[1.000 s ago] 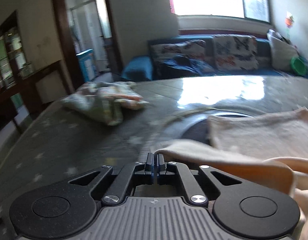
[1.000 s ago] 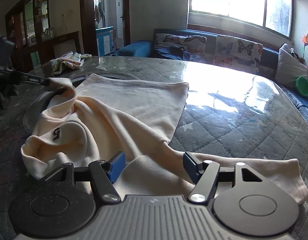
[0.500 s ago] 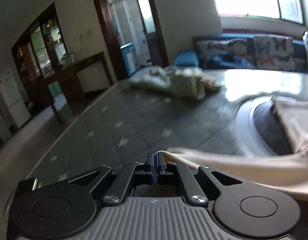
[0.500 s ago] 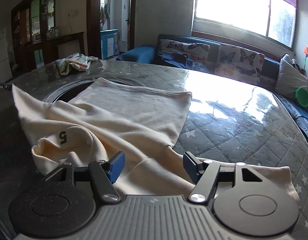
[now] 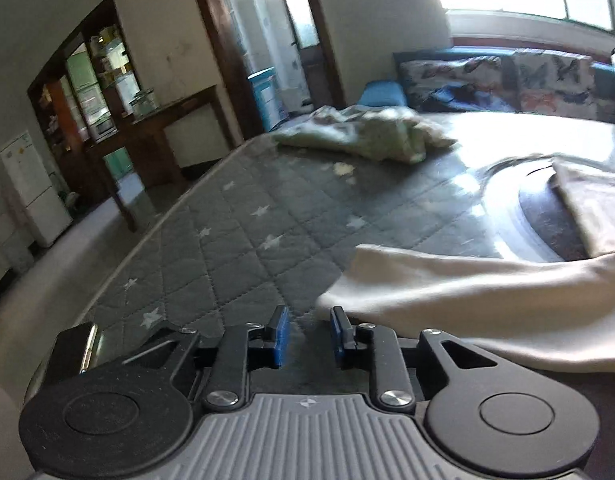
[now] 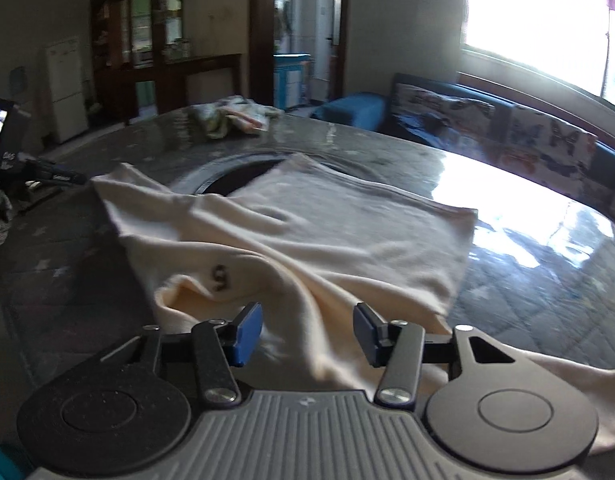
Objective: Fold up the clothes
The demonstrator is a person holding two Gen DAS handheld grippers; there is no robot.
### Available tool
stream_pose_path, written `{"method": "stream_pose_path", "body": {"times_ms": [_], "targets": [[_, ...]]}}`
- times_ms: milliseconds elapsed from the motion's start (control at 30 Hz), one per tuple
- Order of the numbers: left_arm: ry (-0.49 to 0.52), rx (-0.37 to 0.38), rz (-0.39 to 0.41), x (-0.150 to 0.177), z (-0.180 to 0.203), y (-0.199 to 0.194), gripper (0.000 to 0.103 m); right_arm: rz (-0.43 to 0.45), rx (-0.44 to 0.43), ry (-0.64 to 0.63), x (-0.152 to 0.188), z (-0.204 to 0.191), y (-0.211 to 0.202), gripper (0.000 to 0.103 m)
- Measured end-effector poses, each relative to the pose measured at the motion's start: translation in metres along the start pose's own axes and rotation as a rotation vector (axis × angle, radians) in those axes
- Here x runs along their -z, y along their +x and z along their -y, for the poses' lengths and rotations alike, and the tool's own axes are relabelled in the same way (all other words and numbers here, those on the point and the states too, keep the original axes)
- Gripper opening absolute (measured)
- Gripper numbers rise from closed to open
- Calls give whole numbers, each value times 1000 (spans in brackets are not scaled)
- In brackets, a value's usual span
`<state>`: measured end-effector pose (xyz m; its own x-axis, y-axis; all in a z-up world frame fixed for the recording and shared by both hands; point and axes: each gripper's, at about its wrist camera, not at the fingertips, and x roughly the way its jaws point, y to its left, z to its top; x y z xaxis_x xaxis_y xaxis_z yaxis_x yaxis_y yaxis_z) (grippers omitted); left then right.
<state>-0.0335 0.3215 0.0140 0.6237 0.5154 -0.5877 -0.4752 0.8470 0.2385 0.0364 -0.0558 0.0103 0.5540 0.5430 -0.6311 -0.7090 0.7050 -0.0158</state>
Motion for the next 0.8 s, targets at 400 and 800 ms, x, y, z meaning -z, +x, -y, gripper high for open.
{"method": "stream_pose_path", "body": {"times_ms": [400, 800], "targets": [[166, 501, 126, 2, 110, -96, 30, -63, -50, -71, 5, -25, 26, 10], [408, 642, 98, 14, 202, -90, 35, -14, -43, -68, 12, -28, 9, 4]]}}
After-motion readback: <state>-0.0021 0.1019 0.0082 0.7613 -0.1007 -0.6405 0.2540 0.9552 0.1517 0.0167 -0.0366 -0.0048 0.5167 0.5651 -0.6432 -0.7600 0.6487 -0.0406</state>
